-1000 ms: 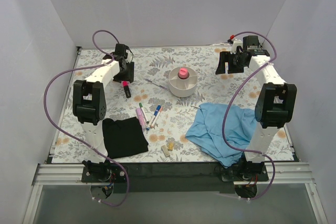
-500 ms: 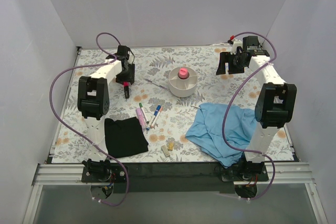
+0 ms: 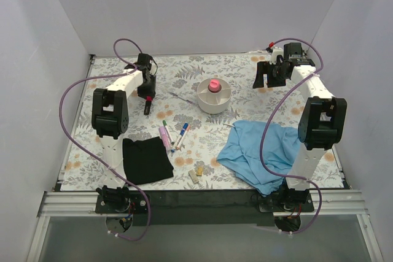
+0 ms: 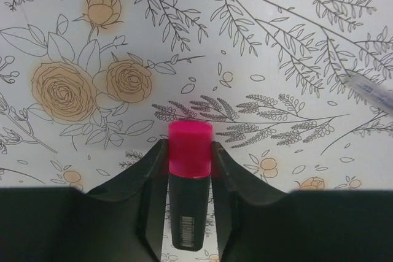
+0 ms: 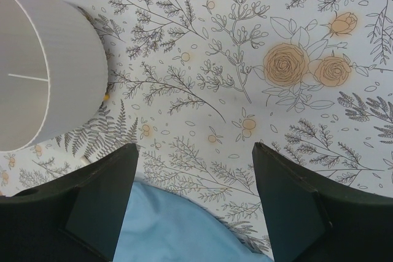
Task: Sort the stationery into containers
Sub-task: Pick up the pen from the center of the board, then place the pen in the storage box.
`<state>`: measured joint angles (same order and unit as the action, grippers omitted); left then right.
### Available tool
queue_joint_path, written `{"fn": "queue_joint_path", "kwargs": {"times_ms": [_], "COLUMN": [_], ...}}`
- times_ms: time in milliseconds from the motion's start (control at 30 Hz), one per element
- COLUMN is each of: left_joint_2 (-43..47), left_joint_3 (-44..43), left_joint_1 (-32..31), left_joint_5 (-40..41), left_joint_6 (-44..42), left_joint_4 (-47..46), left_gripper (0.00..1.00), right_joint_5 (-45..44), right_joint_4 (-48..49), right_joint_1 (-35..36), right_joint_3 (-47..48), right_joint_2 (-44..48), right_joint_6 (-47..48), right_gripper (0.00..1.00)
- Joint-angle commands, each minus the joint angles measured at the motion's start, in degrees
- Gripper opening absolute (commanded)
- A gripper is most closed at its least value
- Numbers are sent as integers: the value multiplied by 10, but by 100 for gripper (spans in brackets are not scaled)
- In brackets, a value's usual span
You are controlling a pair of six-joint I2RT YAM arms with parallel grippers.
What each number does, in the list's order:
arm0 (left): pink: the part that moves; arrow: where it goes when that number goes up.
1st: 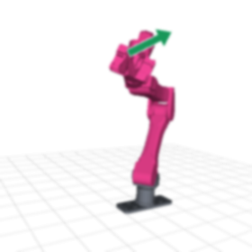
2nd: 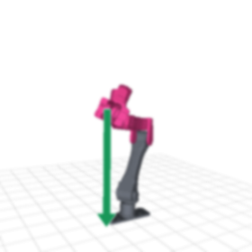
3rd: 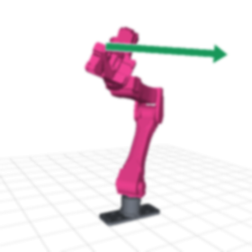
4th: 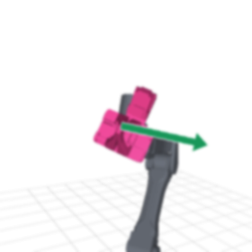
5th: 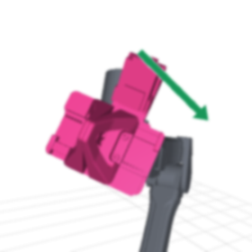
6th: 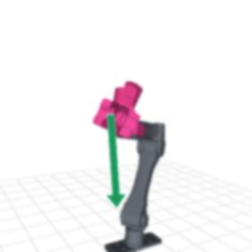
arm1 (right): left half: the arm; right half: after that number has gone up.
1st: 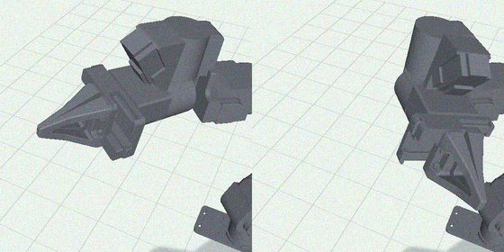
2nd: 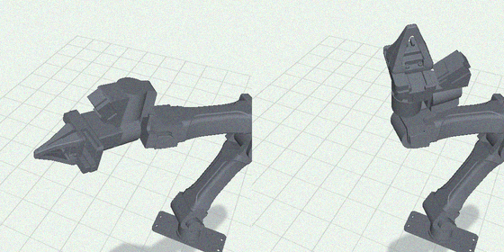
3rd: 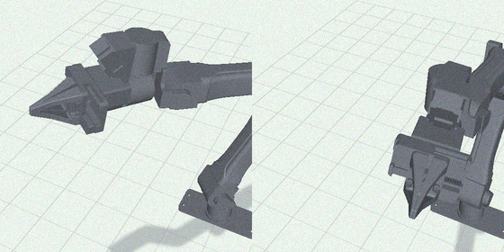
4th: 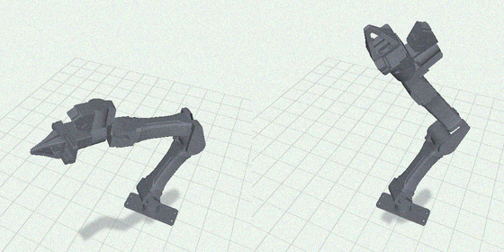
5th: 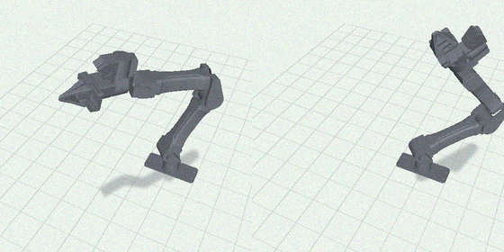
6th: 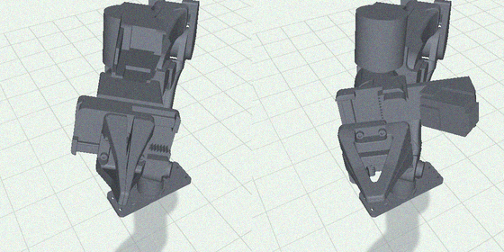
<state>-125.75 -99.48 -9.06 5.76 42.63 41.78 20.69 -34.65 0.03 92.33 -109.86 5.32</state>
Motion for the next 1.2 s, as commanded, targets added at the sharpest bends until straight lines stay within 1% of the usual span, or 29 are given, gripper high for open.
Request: {"fn": "queue_joint_path", "kwargs": {"times_ms": [0,67,100,167,200,233,267,300,333,367,400,433,467,500,533,567,600,633,667,700,733,767,833,967,1067,1167], "left_joint_2": [-5,-3,2,11,17,24,33,46,66,79,108,122,138,152,181,197,210,233,240,247,250,253,247,220,195,175], "left_joint_3": [-13,-31,-54,-103,-144,-181,-210,-218,-203,-184,-139,-106,-76,-11,21,51,87,142,170,194,236,255,279,312,301,284], "left_joint_1": [4,4,4,4,4,4,2,-2,-5,-6,-12,-17,-21,-31,-36,-42,-54,-61,-69,-84,-90,-95,-104,-111,-116,-120], "left_joint_5": [-18,-22,-34,-57,-89,-100,-134,-156,-175,-215,-228,-246,-255,-264,-273,-279,-279,-279,-282,-283,-283,-279,-290,-291,-290,-293], "left_joint_6": [-14,-17,-18,-22,-23,-23,-25,-23,-21,-18,-13,-10,-8,-6,-7,-4,-5,-7,-12,-20,-22,-22,-24,-7,-1,15], "left_joint_4": [1,18,49,77,90,95,87,60,18,-9,-70,-106,-181,-220,-264,-351,-401,-453,-538,-582,-624,-705,-761,-878,-906,-910], "left_gripper": [15,0,0,0,0,0,0,0,0,0,0,0,0,0,0,0,0,0,0,0,0,0,0,0,0,0], "right_joint_5": [-5,-7,-12,-17,-20,-21,-22,-25,-29,-35,-39,-42,-51,-57,-62,-74,-79,-87,-93,-98,-102,-107,-112,-128,-138,-142], "right_joint_4": [-2,-3,-3,-3,-4,-4,-4,-4,-3,-3,-4,-3,-3,-4,-5,-5,-4,-3,-3,-2,-1,0,0,-2,-6,-7], "right_joint_1": [-1,-1,-1,-2,-2,-1,-2,-2,-1,-1,-2,-1,-1,-1,-2,-2,-1,-1,-1,-1,-1,-2,14,16,16,17], "right_joint_3": [10,9,9,9,8,7,5,6,7,8,12,13,14,15,14,13,7,3,-1,-8,-20,-28,-44,-62,-71,-77], "right_joint_2": [4,4,7,10,11,11,11,11,7,8,7,8,9,11,14,20,25,30,40,47,52,63,75,101,110,115], "right_joint_6": [5,7,7,10,11,11,12,13,14,15,16,20,21,22,24,27,28,31,32,33,33,36,36,39,43,46], "right_gripper": [84,84,84,84,84,84,84,84,84,84,83,83,83,83,83,83,83,83,83,83,83,83,83,83,83,83]}}
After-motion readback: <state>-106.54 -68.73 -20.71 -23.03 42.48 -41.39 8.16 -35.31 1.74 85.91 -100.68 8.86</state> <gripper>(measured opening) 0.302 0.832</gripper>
